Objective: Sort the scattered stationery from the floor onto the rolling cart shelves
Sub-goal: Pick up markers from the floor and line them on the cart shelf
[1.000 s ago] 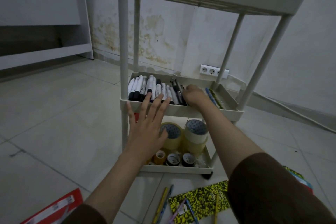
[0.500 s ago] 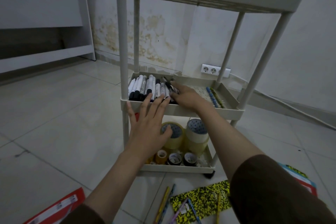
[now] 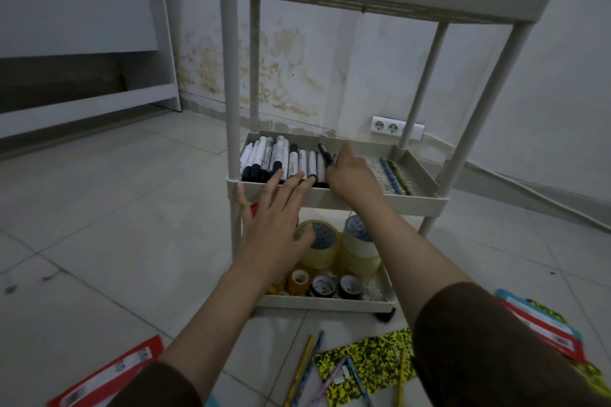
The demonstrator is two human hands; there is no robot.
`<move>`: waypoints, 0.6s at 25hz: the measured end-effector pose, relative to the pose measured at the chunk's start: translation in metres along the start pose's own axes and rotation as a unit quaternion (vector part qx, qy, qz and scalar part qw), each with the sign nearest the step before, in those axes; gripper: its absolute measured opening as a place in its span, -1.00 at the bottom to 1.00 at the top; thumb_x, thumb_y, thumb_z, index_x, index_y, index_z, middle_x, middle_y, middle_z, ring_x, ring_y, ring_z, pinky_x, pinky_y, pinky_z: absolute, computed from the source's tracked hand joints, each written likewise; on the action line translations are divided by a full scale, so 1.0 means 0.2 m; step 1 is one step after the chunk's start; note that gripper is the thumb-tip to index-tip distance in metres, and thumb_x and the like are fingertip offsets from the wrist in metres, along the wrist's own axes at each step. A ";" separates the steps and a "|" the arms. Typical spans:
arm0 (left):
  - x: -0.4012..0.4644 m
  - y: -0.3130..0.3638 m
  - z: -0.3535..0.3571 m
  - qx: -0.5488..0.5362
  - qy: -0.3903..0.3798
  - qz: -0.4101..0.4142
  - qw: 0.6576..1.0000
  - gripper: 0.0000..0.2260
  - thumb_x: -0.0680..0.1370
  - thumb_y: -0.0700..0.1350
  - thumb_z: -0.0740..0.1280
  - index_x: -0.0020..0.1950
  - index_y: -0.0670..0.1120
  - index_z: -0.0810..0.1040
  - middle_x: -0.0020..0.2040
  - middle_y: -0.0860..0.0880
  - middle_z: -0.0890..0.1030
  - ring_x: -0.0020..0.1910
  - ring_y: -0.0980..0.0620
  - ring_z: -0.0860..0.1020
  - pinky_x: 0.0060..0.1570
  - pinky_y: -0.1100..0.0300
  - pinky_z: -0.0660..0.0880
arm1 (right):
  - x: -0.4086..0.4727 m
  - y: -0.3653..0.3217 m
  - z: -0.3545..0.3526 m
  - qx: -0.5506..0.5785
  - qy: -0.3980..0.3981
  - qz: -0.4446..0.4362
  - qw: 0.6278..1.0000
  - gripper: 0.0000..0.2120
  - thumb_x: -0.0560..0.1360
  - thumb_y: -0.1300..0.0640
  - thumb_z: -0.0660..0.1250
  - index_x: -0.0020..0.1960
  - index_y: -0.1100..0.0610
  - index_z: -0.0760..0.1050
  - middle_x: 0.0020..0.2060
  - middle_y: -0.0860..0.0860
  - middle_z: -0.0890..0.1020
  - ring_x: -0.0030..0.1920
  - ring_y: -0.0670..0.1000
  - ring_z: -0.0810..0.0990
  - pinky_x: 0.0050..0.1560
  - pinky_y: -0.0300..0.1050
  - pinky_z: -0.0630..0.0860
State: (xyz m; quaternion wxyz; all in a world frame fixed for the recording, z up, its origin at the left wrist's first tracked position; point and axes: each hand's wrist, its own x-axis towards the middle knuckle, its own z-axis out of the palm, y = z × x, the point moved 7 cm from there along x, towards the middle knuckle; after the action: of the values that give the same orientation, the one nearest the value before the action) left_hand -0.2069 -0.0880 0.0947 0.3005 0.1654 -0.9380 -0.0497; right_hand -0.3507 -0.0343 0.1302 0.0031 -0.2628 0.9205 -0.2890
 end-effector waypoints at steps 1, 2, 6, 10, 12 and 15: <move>0.00 0.00 0.00 0.002 -0.004 -0.001 1.000 -0.38 0.50 0.09 0.16 0.49 0.18 -0.06 0.51 0.19 0.01 0.48 0.17 -0.19 0.25 -0.08 -0.56 | 0.00 0.00 -0.01 0.004 0.008 -0.001 1.000 -0.65 0.58 0.14 0.05 0.33 0.22 0.21 0.20 0.29 0.45 0.19 0.23 0.46 0.03 -0.01 0.36; 0.00 0.00 0.01 0.001 -0.010 -0.002 1.000 -0.38 0.51 0.10 0.16 0.50 0.18 -0.07 0.52 0.19 0.00 0.48 0.17 -0.20 0.25 -0.10 -0.56 | -0.01 0.00 -0.01 0.008 0.016 -0.003 1.000 -0.65 0.58 0.16 0.06 0.34 0.21 0.20 0.19 0.29 0.46 0.17 0.24 0.47 -0.02 -0.03 0.34; 0.01 0.00 0.00 -0.043 -0.045 0.016 0.998 -0.37 0.53 0.06 0.18 0.51 0.17 -0.08 0.53 0.20 -0.08 0.47 0.20 -0.27 0.17 0.00 -0.65 | -0.02 -0.01 -0.03 -0.007 0.079 -0.031 0.996 -0.69 0.59 0.09 0.05 0.26 0.22 0.28 0.10 0.29 0.49 0.09 0.26 0.50 -0.10 -0.03 0.32; -0.06 -0.03 -0.05 -0.137 -0.056 0.038 0.988 -0.42 0.56 -0.06 0.20 0.51 0.11 0.02 0.47 0.26 -0.15 0.43 0.29 -0.31 0.38 0.08 -0.43 | -0.05 -0.02 -0.04 -0.084 0.123 -0.058 0.987 -0.67 0.60 0.09 0.02 0.17 0.28 0.39 0.13 0.24 0.48 0.13 0.21 0.46 -0.04 0.00 0.36; -0.15 -0.07 -0.09 -0.160 -0.049 0.037 0.985 -0.48 0.57 -0.09 0.20 0.50 0.06 0.11 0.47 0.25 -0.12 0.44 0.29 -0.26 0.42 0.20 -0.33 | -0.07 -0.06 -0.08 -0.069 0.166 -0.103 0.978 -0.70 0.58 0.14 0.06 0.11 0.33 0.42 0.10 0.28 0.45 0.11 0.23 0.44 0.01 0.06 0.38; -0.34 -0.18 -0.19 -0.165 -0.031 0.009 0.986 -0.58 0.57 -0.16 0.20 0.43 -0.02 0.27 0.48 0.16 0.10 0.46 0.27 -0.11 0.40 0.38 -0.26 | -0.25 -0.15 -0.12 -0.028 0.270 -0.281 0.921 -0.83 0.51 0.26 0.13 -0.09 0.34 0.45 -0.12 0.27 0.48 -0.09 0.22 0.45 -0.08 0.01 0.29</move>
State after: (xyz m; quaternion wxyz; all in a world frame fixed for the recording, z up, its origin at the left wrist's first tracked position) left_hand -0.1220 -0.0979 0.0814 0.2945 0.1030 -0.9274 -0.2065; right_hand -0.2968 -0.0172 0.1593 -0.3342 -0.4226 0.7826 -0.3118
